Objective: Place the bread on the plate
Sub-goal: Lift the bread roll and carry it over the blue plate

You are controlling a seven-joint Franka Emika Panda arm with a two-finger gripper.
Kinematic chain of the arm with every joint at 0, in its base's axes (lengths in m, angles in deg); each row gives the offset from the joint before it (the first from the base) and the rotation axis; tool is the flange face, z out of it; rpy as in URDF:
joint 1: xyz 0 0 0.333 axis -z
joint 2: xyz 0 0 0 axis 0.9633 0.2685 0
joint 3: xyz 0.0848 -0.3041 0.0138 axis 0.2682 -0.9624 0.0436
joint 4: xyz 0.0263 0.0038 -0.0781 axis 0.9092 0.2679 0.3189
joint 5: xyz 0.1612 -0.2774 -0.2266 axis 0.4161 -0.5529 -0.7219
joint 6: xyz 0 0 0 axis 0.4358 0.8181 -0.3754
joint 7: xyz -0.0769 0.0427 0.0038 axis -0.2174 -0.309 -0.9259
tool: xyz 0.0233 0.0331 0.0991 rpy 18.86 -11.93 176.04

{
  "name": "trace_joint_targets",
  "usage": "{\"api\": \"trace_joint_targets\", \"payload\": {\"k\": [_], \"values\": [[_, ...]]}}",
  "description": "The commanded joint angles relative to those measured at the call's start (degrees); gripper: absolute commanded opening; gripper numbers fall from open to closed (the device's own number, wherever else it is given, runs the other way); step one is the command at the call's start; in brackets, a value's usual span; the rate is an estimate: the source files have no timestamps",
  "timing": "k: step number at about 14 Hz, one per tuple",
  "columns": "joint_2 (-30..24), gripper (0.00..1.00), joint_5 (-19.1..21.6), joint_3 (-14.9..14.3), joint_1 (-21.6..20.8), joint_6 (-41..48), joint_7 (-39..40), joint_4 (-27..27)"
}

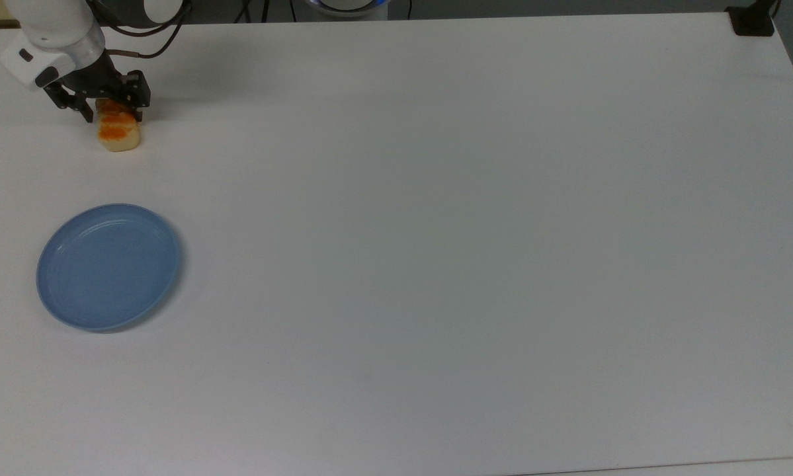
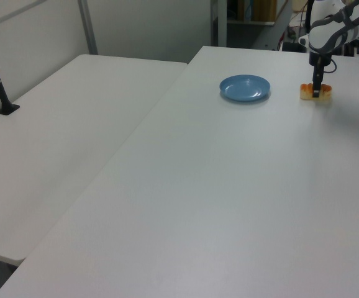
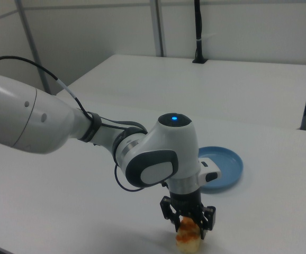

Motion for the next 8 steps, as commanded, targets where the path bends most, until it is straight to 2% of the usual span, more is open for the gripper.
{"api": "trace_joint_targets", "payload": {"k": [1, 2, 4, 5, 8], "values": [[-0.5, 0.14, 3.7, 0.3, -0.7, 0.0, -2.8, -1.2], [-0.6, 0.09, 3.7, 0.6, -0.7, 0.8, -3.5, -1.6], [-0.3, 0.07, 3.8, 0.8, -0.8, 5.9, -6.1, -5.9], [-0.1, 0.06, 3.8, 1.1, -1.0, 10.7, -7.1, -9.9], [2.9, 0.06, 5.2, 3.4, -1.0, 14.7, -12.1, -17.8]]}}
